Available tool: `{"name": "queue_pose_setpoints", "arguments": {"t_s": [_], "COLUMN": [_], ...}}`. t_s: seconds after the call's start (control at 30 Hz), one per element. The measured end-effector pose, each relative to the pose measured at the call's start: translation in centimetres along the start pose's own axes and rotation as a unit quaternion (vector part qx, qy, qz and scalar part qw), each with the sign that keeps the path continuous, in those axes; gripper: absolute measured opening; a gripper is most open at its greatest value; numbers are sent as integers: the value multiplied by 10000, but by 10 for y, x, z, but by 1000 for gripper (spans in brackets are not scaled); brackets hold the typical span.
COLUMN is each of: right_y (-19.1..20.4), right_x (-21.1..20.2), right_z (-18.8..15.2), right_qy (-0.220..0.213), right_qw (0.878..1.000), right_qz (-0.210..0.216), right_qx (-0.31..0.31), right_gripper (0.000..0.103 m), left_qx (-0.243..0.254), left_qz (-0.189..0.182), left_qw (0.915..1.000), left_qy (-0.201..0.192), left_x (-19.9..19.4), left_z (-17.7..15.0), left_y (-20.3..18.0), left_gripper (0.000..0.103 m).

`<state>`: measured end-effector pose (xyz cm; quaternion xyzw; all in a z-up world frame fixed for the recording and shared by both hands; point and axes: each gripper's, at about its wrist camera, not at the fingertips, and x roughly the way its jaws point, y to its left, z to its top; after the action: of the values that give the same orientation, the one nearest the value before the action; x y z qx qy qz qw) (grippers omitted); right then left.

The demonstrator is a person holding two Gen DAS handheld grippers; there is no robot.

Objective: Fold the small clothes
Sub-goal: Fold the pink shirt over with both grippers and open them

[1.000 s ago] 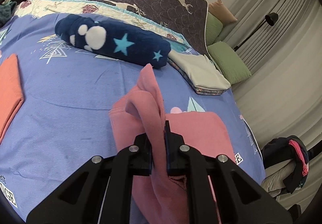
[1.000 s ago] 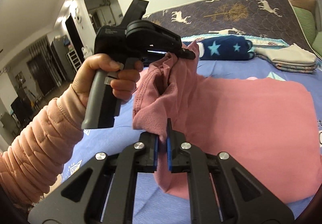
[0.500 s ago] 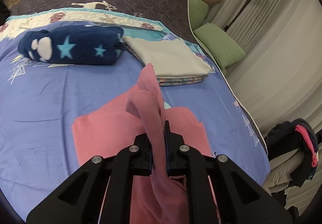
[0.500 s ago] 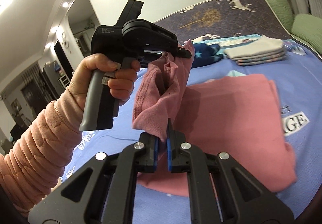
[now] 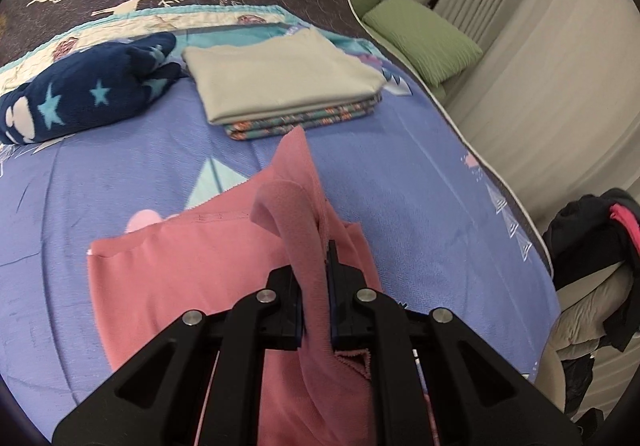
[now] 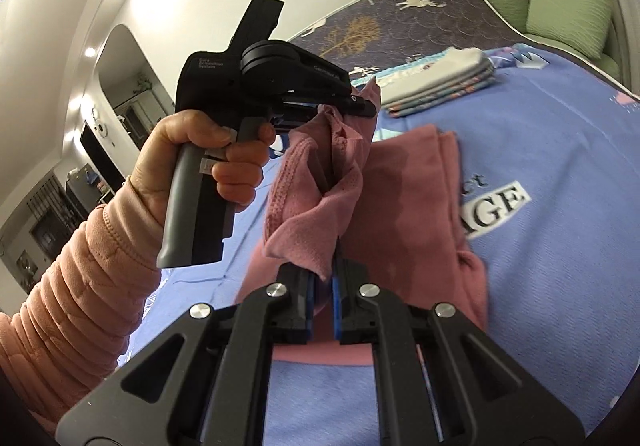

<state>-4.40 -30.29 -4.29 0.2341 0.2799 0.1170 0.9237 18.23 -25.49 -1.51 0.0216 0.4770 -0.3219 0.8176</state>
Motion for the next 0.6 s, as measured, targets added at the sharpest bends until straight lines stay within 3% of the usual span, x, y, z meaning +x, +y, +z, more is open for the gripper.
{"name": "queue_pose_setpoints", "arguments": {"t_s": [0.47, 0.53, 0.6], "right_y": [-27, -31, -35], "right_x": [-15, -13, -11], "right_z": [-6, -7, -10], "right_qy": [-5, 74, 198], "right_qw": [9992, 9990, 9985], "right_qz": [-197, -235, -279], "right_qx": [345, 367, 427], "right_gripper": [6, 7, 12], "left_qx": [260, 241, 213], "left_qz": [314, 218, 92], "left_qw": [9985, 9989, 9996], "left_qy": [365, 342, 185], "left_x": [47, 47, 36], "left_z": [-1, -2, -3], "left_y": [-22, -23, -25], "left_gripper": [11, 32, 41]}}
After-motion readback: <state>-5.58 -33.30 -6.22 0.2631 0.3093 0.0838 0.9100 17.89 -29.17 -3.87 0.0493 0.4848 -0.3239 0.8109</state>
